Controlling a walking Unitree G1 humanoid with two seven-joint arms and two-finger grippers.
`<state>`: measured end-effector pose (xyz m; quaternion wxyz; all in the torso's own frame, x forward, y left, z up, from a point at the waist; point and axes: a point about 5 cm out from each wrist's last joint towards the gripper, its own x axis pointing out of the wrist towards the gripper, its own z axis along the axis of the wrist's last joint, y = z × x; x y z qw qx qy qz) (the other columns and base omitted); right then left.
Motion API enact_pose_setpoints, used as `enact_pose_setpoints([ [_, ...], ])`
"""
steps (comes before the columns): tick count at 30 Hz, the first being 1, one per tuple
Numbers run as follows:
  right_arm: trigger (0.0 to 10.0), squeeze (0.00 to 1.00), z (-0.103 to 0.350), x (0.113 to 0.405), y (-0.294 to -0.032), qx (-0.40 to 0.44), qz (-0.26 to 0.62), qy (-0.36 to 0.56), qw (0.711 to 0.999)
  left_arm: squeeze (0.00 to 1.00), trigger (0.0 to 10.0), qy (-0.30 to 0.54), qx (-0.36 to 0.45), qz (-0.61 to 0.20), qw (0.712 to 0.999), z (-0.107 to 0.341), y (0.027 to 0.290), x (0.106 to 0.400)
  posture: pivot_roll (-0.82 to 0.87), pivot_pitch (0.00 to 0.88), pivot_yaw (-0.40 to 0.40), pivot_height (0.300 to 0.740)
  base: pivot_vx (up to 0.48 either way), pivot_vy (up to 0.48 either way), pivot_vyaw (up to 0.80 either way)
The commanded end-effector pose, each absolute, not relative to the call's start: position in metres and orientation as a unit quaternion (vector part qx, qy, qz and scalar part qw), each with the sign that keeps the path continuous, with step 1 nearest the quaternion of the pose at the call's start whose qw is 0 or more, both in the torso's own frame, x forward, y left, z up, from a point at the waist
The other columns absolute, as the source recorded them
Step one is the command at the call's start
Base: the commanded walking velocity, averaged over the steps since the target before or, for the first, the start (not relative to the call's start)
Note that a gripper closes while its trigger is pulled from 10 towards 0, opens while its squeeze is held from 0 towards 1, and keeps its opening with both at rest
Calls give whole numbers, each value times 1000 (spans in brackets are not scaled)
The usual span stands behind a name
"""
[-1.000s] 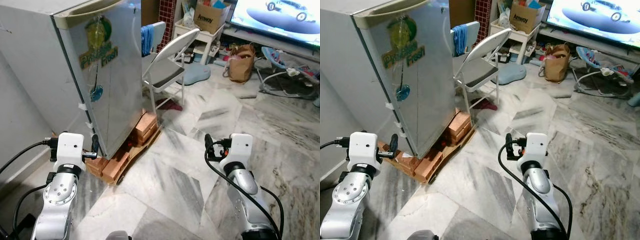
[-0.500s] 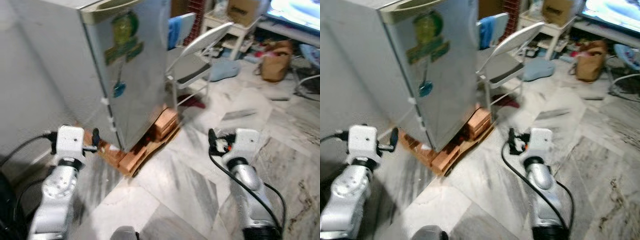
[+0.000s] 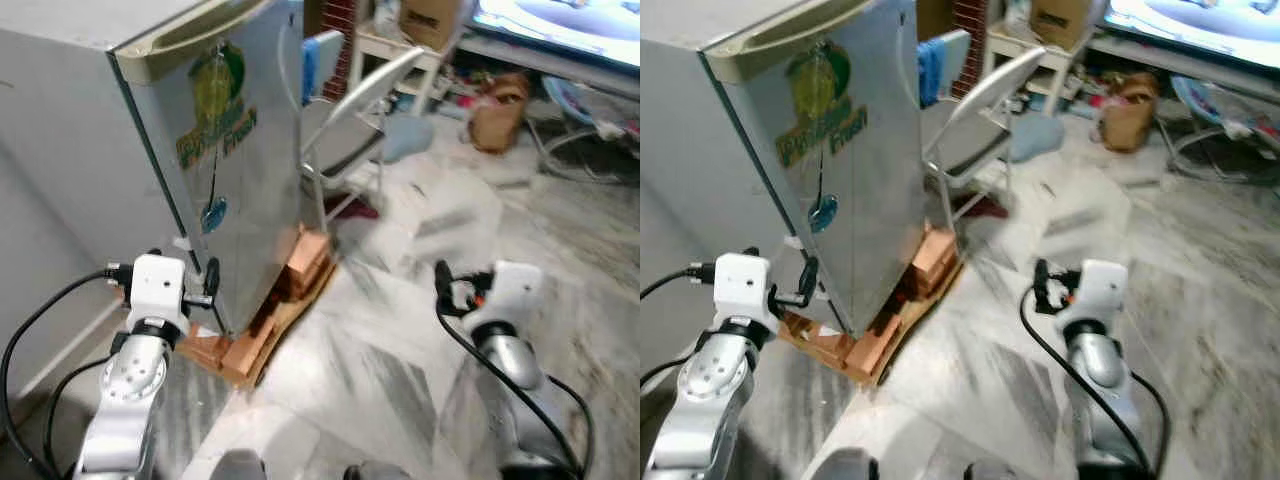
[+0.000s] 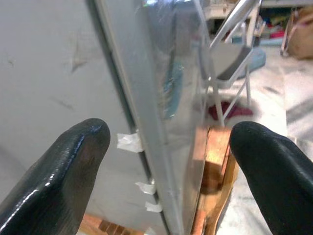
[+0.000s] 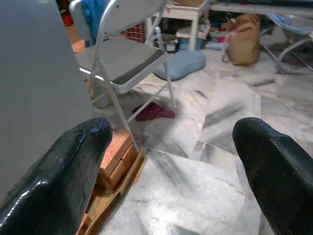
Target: Restocking fridge
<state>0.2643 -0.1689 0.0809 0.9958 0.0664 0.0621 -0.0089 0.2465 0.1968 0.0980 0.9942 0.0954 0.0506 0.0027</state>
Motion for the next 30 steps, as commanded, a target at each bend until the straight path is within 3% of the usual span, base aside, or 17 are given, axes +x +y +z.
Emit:
enact_pose_setpoints([
  [1, 10000, 0, 83, 267, -180, 68, -23, 62, 995, 0, 10000, 47, 90, -8, 995, 100, 189, 246, 117, 85, -88, 740, 0, 476, 0],
  [6, 10000, 0, 80, 264, -172, 59, -3, 72, 996, 0, 10000, 49, 99, -6, 994, 95, 194, 246, 93, 82, -95, 740, 0, 372, 0],
  [12, 10000, 0, 82, 264, -177, 63, -16, 70, 995, 0, 10000, 40, 91, 4, 995, 97, 195, 251, 95, 81, -100, 740, 0, 0, 0],
  [20, 10000, 0, 82, 263, -171, 67, -7, 72, 995, 0, 10000, 31, 82, -49, 995, 101, 184, 252, 84, 123, -78, 740, 60, 392, -518],
  [30, 10000, 0, 88, 268, -167, 69, -5, 62, 996, 0, 10000, 20, 78, -46, 996, 109, 187, 265, 85, 135, -80, 740, 0, 0, -103],
])
